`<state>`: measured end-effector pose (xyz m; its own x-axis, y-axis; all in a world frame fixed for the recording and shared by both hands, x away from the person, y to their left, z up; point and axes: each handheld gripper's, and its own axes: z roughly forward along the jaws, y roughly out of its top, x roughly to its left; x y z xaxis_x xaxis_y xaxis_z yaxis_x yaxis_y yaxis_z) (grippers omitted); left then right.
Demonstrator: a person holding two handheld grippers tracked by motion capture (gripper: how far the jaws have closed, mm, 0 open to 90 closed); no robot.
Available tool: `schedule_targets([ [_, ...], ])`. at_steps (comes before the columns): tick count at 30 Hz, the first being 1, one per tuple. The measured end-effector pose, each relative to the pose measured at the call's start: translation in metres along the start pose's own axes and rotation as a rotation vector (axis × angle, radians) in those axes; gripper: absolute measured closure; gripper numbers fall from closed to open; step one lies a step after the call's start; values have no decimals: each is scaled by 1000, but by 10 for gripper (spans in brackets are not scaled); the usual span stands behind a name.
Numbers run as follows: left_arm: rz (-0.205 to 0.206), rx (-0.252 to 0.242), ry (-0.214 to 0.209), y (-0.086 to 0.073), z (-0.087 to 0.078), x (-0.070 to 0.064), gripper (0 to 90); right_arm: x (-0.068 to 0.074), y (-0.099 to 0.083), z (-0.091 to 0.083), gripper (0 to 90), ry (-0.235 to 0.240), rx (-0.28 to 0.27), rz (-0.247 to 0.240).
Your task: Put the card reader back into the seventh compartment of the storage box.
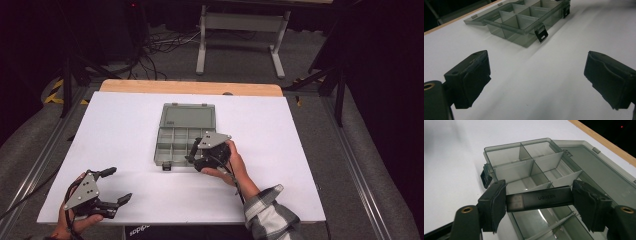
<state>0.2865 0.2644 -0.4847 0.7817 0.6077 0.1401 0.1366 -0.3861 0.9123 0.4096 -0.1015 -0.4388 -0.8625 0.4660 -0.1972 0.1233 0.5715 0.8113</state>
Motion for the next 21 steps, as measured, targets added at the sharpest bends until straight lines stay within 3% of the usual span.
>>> schedule_targets([
  [21,1,6,7,0,0,0,79,1,0,0,315,-3,-4,-4],
])
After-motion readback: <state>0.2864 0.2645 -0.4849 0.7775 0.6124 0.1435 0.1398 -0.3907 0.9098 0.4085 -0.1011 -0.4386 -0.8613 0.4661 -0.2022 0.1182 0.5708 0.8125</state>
